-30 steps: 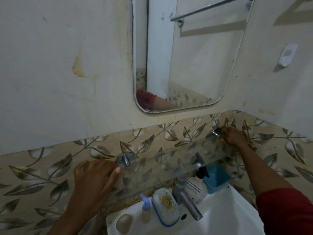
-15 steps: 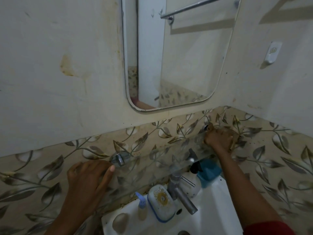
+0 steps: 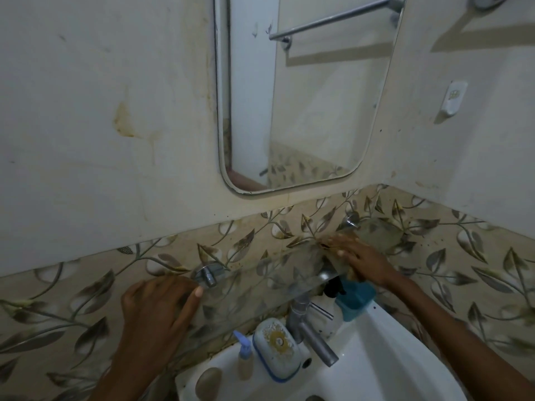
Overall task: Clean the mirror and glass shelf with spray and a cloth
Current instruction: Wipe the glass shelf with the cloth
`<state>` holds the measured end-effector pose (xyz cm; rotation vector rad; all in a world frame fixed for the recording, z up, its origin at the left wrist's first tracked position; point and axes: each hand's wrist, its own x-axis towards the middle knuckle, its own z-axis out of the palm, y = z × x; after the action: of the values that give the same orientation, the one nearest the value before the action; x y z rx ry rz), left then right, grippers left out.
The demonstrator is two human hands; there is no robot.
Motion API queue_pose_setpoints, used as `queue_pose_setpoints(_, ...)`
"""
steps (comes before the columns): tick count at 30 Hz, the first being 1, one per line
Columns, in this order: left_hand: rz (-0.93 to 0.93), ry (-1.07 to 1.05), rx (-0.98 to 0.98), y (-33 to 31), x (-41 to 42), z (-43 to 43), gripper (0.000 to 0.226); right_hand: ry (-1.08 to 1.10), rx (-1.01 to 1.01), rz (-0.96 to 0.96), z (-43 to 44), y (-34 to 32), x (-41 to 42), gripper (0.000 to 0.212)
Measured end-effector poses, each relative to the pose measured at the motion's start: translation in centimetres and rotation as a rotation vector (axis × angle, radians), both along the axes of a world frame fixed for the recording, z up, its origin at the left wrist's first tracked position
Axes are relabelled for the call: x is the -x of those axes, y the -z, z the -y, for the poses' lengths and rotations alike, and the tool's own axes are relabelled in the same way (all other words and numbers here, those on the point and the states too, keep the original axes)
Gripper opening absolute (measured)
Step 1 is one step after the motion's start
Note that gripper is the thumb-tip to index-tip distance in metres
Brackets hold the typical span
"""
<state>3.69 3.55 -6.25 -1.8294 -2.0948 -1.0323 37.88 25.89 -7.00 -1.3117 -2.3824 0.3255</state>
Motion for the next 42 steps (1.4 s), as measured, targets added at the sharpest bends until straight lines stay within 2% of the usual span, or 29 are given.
queue_pose_setpoints(5,-0.002,-0.011,0.010,-0.3,0.0,0.1,0.036,0.385,-0.061,-0.052,-5.0,-1.9,-3.5,0.032)
queue_pose_setpoints(9,0.013,-0.032,0.016,-0.3,0.0,0.1,0.036,0.582,0.033,0.080,-7.8,-3.1,-2.5,0.034)
queue_pose_setpoints(15,0.028,-0.040,-0.007,-0.5,0.0,-0.3,0.034,0.583,0.072,0.106,-8.8,-4.0,-2.2,0.041)
queue_pose_setpoints(20,0.041,-0.021,-0.018,-0.2,0.0,-0.3,0.035,0.750,-0.044,0.272,-6.8,-3.2,-0.4,0.039)
queue_pose_setpoints(23,0.056,-0.022,-0.016,0.0,0.1,-0.2,0.036,0.804,-0.044,0.272,-4.9,-2.4,2.1,0.037)
queue_pose_setpoints(26,0.077,-0.022,0.002,0.0,0.1,-0.4,0.037,0.759,-0.092,0.258,-2.7,-1.9,4.9,0.034)
queue_pose_setpoints(28,0.107,-0.006,0.020,0.1,0.2,-0.4,0.038,0.627,-0.123,0.278,-0.8,-1.7,7.0,0.034)
queue_pose_setpoints(31,0.117,0.007,0.045,0.2,0.3,-0.3,0.041,0.378,-0.146,0.206,1.9,-0.4,8.7,0.042)
queue_pose_setpoints(33,0.107,0.009,0.048,0.2,0.3,-0.4,0.039,0.183,-0.155,0.154,3.3,1.1,7.4,0.045)
queue_pose_setpoints(35,0.107,0.010,0.064,0.1,0.4,-0.5,0.032,0.087,-0.123,0.081,3.3,1.7,4.5,0.046)
queue_pose_setpoints(38,0.139,0.082,0.067,0.0,0.5,-0.6,0.029,0.272,-0.023,-0.004,0.6,0.3,1.7,0.040)
queue_pose_setpoints(40,0.161,0.117,0.051,0.0,0.5,-0.4,0.036,0.383,-0.024,0.074,-0.5,-1.1,3.0,0.040)
queue_pose_setpoints(42,0.163,0.123,0.035,0.2,0.4,-0.3,0.030,0.327,-0.056,0.155,0.2,-1.3,5.5,0.041)
